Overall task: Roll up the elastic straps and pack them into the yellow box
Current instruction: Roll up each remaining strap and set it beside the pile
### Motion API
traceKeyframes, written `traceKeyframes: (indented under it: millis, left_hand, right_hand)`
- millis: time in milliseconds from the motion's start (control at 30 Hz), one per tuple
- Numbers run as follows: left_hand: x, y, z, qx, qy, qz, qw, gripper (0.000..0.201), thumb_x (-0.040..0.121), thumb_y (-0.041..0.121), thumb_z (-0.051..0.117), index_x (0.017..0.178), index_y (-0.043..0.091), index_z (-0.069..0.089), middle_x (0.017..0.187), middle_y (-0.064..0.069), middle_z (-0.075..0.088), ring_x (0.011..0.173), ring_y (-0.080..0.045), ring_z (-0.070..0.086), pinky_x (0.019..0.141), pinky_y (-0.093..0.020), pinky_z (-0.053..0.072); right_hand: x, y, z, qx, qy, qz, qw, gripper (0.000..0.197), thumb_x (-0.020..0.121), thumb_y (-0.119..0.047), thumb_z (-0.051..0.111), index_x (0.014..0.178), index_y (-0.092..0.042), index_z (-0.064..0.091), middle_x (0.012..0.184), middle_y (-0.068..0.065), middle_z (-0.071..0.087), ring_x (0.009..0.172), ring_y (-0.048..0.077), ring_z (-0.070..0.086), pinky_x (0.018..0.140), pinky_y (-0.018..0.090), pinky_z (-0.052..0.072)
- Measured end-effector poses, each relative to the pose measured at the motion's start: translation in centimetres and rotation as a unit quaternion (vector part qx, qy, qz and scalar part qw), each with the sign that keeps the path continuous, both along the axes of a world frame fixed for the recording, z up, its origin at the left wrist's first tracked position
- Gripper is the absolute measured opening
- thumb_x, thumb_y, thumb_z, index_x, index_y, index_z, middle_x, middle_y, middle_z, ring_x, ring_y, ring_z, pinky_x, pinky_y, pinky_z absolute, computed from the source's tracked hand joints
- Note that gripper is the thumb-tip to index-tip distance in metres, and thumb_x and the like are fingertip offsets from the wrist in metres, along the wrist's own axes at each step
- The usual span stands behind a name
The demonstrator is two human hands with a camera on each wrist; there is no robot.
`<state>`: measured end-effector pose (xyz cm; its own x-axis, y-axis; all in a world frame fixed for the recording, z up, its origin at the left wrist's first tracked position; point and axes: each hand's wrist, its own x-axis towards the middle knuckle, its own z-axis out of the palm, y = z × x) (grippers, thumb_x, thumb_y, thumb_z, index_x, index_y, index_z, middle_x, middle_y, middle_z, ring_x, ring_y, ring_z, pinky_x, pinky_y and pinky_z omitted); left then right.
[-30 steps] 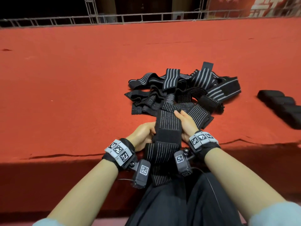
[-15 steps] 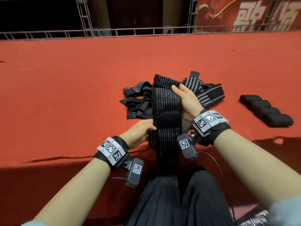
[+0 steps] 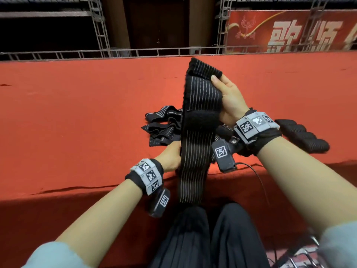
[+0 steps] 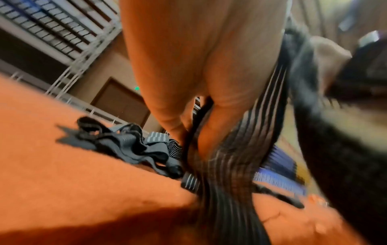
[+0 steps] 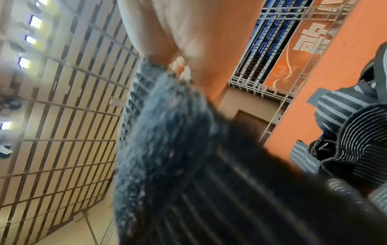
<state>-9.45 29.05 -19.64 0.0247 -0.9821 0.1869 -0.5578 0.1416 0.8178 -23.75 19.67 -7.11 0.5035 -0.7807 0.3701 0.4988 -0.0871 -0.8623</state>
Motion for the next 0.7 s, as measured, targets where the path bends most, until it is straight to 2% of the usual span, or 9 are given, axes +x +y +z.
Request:
traceKeyframes:
  millis: [67,100,167,233,333,400,433,600,700]
  left_hand:
    - [0.8,0.5,-0.1,0.031,-0.113,-0.047,0.992,0.029,0.074,0.038,0.063,0.094,0.017,0.065,0.093,0.006,0.065,0.089,-0.010,0.059,0.084,-0.030,0.052]
    - [1.4,0.5,0.0,0.041,-0.128,-0.047,0.990,0.032,0.078,0.029,0.064,0.107,0.014,0.064,0.104,0.004,0.065,0.099,-0.012,0.059,0.087,-0.028,0.052]
    - [1.9,0.5,1.6,0.031,-0.053,-0.001,0.998,0.053,0.078,-0.016,0.048,0.127,0.005,0.053,0.117,-0.003,0.059,0.109,-0.015,0.054,0.080,-0.015,0.051]
    - [2.0,0.2,3.8,-0.010,0.081,0.039,0.996,0.066,0.069,-0.028,0.029,0.124,-0.001,0.053,0.112,-0.011,0.061,0.101,-0.020,0.057,0.079,-0.024,0.052]
    - [1.2,0.4,7.2,-0.052,0.258,0.052,0.963,0.035,0.084,0.016,0.046,0.116,0.009,0.061,0.106,-0.011,0.063,0.092,-0.022,0.060,0.077,-0.031,0.048]
    - [0.4,0.9,9.0,-0.028,0.320,0.028,0.947,0.053,0.096,0.054,0.031,0.118,0.018,0.062,0.113,-0.006,0.067,0.103,-0.020,0.064,0.084,-0.033,0.052]
    - [0.3,0.8,9.2,-0.023,0.340,0.020,0.940,0.062,0.097,0.060,0.021,0.120,0.019,0.062,0.115,-0.005,0.069,0.107,-0.019,0.065,0.088,-0.033,0.053]
    - [0.4,0.0,7.5,0.009,0.421,0.026,0.907,0.056,0.099,0.055,0.028,0.112,0.013,0.064,0.099,-0.008,0.073,0.085,-0.017,0.070,0.076,-0.028,0.057]
    - [1.0,-0.8,5.0,0.037,0.445,0.060,0.893,0.045,0.102,0.044,0.033,0.106,0.012,0.064,0.091,-0.007,0.073,0.077,-0.016,0.070,0.070,-0.029,0.054]
  right_hand:
    - [-0.2,0.1,0.7,-0.001,-0.016,0.000,1.000,0.022,0.101,-0.014,0.045,0.119,-0.009,0.057,0.094,0.005,0.068,0.078,0.015,0.066,0.069,0.032,0.057]
    - [-0.3,0.3,0.8,-0.005,-0.017,0.000,1.000,0.022,0.101,-0.013,0.045,0.119,-0.009,0.057,0.095,0.005,0.068,0.078,0.015,0.067,0.069,0.031,0.057]
    - [-0.2,0.5,0.7,-0.014,-0.009,0.003,1.000,0.023,0.101,-0.013,0.044,0.120,-0.009,0.057,0.093,0.005,0.068,0.075,0.013,0.066,0.067,0.029,0.056]
    - [0.2,0.7,0.1,-0.016,0.007,0.010,1.000,0.024,0.101,-0.013,0.045,0.121,-0.007,0.056,0.090,0.004,0.068,0.071,0.012,0.066,0.065,0.027,0.056]
    - [1.1,1.1,-1.3,-0.015,0.026,0.018,0.999,0.027,0.101,-0.013,0.046,0.125,-0.003,0.055,0.095,0.007,0.068,0.075,0.013,0.067,0.068,0.028,0.057]
    - [1.5,1.3,-2.0,-0.017,0.028,0.029,0.999,0.029,0.100,-0.012,0.046,0.126,-0.002,0.054,0.103,0.011,0.067,0.082,0.017,0.067,0.074,0.030,0.057]
    - [1.6,1.2,-2.2,-0.016,0.027,0.034,0.999,0.027,0.100,-0.013,0.046,0.124,-0.003,0.056,0.105,0.012,0.067,0.084,0.018,0.067,0.076,0.031,0.057]
    - [2.0,0.3,-3.5,-0.004,0.048,0.043,0.998,0.019,0.099,-0.016,0.051,0.113,-0.010,0.063,0.098,0.010,0.067,0.079,0.021,0.062,0.071,0.034,0.053]
    - [3.1,-1.0,-6.1,0.031,0.107,0.024,0.993,0.027,0.098,-0.016,0.053,0.121,-0.004,0.057,0.101,0.011,0.067,0.080,0.022,0.063,0.072,0.036,0.050]
